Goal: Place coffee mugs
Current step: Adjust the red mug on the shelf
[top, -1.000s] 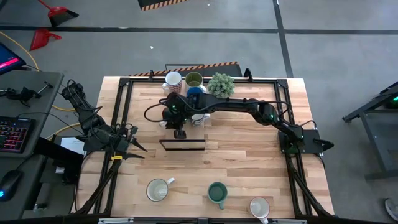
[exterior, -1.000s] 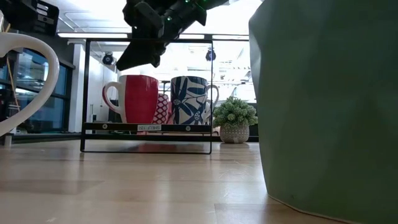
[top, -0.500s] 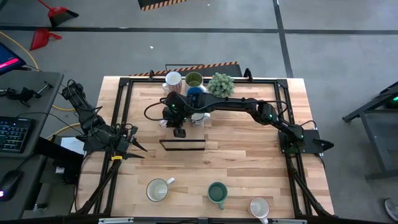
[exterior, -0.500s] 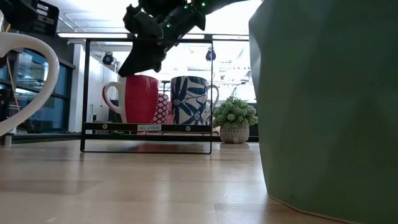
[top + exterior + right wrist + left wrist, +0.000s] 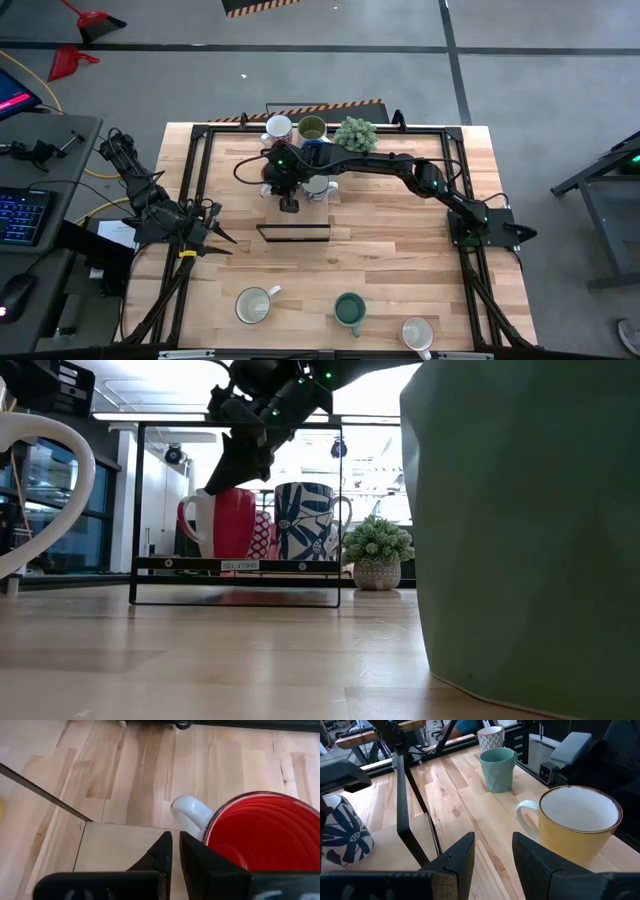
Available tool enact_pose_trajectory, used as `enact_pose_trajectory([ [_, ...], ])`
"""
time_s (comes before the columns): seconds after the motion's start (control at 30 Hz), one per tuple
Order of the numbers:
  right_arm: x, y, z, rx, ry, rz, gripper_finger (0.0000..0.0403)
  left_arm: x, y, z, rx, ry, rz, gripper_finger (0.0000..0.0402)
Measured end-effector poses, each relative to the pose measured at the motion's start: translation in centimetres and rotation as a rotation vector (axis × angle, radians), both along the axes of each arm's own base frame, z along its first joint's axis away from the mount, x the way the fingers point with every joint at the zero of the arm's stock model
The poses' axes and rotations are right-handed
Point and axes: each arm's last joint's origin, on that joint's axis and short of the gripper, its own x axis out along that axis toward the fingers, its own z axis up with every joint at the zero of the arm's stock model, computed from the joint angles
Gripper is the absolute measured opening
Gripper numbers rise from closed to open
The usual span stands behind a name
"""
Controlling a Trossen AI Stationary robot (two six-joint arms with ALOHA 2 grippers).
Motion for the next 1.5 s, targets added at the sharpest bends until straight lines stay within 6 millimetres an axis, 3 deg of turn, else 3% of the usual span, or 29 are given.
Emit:
enact_pose_trajectory([
  [0.43, -0.2, -0.5, -0.1, 0.019, 0.025, -0.028, 0.0028, 0.0, 0.0, 0.0, -0.001, 0.000, 0.000, 0.0119],
  [0.8, 0.8, 1.2, 0.8, 0.047, -0.112, 0.086, 0.0028, 0.0, 0.0, 0.0, -0.002, 0.001, 0.001, 0.0119],
  [1.23, 0.8, -1.3, 1.1, 0.027, -0.159, 0.034, 0.0028, 0.0, 0.0, 0.0, -0.024, 0.008, 0.009, 0.0119],
  [1.5, 0.9, -0.9, 1.2, 0.032, -0.169, 0.049, 0.0028, 0.0, 0.0, 0.0, -0.024, 0.008, 0.009, 0.0119],
])
